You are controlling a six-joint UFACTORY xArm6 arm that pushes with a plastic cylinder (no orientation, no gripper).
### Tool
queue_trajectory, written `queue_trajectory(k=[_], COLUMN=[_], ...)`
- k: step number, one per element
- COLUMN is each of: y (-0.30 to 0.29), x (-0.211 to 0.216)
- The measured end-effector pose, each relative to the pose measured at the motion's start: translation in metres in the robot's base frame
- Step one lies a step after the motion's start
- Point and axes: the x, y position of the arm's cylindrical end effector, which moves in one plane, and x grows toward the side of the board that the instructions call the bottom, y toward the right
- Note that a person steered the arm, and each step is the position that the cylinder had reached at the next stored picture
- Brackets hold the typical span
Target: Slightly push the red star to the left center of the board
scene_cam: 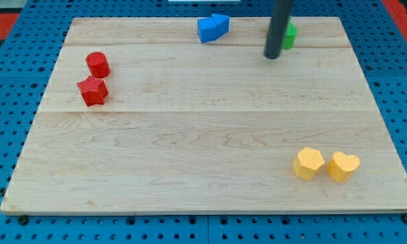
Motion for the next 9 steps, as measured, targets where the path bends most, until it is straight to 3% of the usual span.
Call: queue_trajectory(k=[7, 9], y=[-0.04, -0.088], x=[-0.008, -0.006])
